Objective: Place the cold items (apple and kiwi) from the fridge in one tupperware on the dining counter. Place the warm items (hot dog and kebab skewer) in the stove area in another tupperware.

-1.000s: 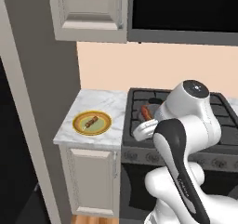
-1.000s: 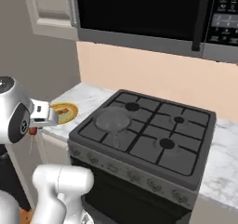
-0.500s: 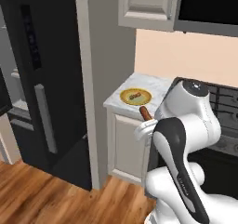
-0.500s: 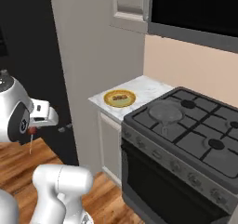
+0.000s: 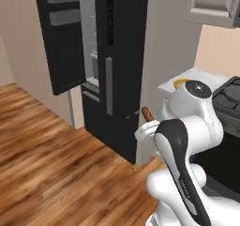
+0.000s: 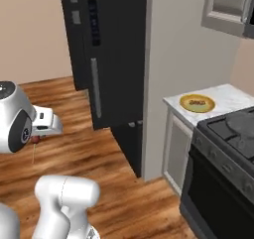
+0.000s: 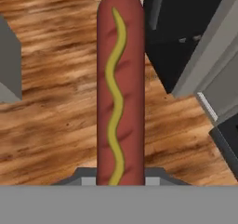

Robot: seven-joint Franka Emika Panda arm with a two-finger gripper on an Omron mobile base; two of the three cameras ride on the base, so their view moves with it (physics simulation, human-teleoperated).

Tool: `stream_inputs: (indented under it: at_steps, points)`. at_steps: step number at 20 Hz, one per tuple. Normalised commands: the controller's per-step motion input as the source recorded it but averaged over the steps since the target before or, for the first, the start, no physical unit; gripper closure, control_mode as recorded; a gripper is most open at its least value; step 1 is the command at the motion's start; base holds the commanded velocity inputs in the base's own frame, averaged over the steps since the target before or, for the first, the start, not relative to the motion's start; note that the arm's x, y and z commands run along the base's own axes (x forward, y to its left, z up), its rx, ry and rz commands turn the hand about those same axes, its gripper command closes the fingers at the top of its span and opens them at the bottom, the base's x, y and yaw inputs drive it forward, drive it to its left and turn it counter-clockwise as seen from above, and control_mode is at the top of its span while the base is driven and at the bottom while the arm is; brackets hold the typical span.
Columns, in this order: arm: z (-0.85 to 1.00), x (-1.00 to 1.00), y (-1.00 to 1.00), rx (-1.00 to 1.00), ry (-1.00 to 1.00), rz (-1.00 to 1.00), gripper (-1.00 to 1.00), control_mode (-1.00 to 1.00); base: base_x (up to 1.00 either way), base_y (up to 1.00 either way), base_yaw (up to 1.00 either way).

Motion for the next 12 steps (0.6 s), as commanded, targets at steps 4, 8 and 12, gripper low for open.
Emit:
stream_inputs:
  at_steps: [4,8,12]
  points:
    - [0.0,0.0,0.0,0.0,0.0,0.0,1.0,1.0,0.18,0.52,0.63]
    - [0.0,0.0,0.0,0.0,0.0,0.0,1.0,1.0,0.82,0.27,0.47]
    - [0.0,0.0,0.0,0.0,0.0,0.0,1.0,1.0,1.0,0.03,0.28]
